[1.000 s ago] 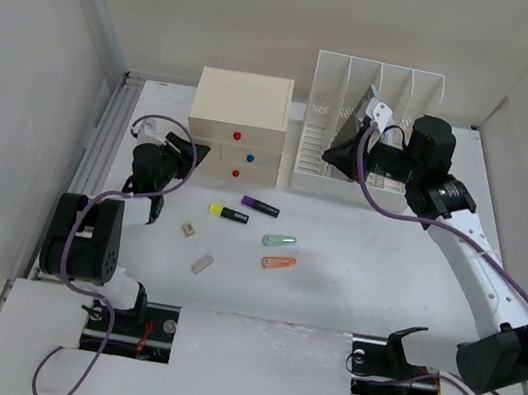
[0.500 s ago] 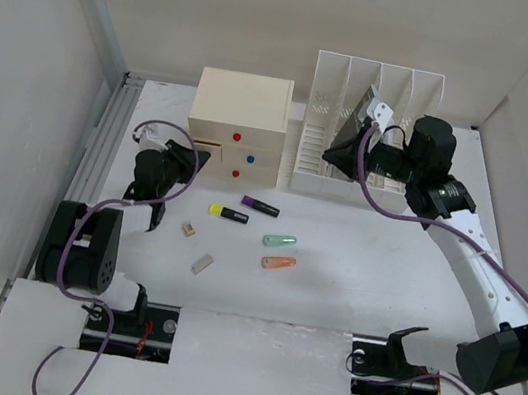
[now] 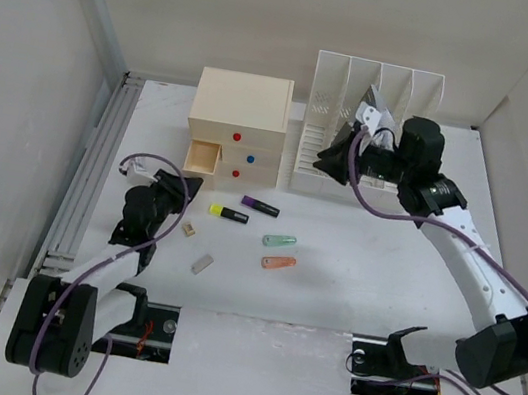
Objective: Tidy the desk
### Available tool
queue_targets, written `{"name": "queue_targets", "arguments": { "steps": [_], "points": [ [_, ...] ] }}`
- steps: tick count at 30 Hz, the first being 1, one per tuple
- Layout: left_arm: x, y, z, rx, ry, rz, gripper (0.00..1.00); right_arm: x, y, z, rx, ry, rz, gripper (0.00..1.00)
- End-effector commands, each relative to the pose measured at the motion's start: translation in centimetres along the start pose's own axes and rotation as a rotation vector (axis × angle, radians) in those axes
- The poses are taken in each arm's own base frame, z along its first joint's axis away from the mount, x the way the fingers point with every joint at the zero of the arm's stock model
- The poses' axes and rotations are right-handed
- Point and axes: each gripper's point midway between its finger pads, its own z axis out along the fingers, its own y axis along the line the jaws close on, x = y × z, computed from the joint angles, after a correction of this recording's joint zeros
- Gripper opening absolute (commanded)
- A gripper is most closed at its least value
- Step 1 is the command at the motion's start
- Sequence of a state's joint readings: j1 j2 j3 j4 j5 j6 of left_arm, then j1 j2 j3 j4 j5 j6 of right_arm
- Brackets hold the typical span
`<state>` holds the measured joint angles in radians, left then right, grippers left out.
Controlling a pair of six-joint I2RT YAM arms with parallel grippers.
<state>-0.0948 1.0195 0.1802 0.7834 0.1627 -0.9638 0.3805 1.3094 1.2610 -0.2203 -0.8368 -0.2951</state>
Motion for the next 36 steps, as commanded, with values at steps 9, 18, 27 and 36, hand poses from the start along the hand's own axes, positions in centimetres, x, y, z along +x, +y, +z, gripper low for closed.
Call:
{"name": "queue_targets", "arguments": {
  "steps": [9,18,27,36],
  "points": [
    [-0.2,-0.8,-0.7,0.003,0.015,0.077,0.99,7.5,2.0,7.7,-0.019,0.286,-0.187,0.45],
    [-1.9,-5.6,-4.1,0.118,-0.027,0.119,0.96,15.5,2.6,12.0,-0.005,0.472,-0.281,0.41],
    [-8.5,-14.2,-11.3,0.224,-0.234,0.268,0.55,20.4,4.6,15.9,-0.033,0.624,-0.311,0.47],
    [-11.6,-16.4,-13.8,0.169,-0.317,0.534,0.81,22.4,1.8,17.4,0.113,0.705,-0.271,0.57]
  ]
}}
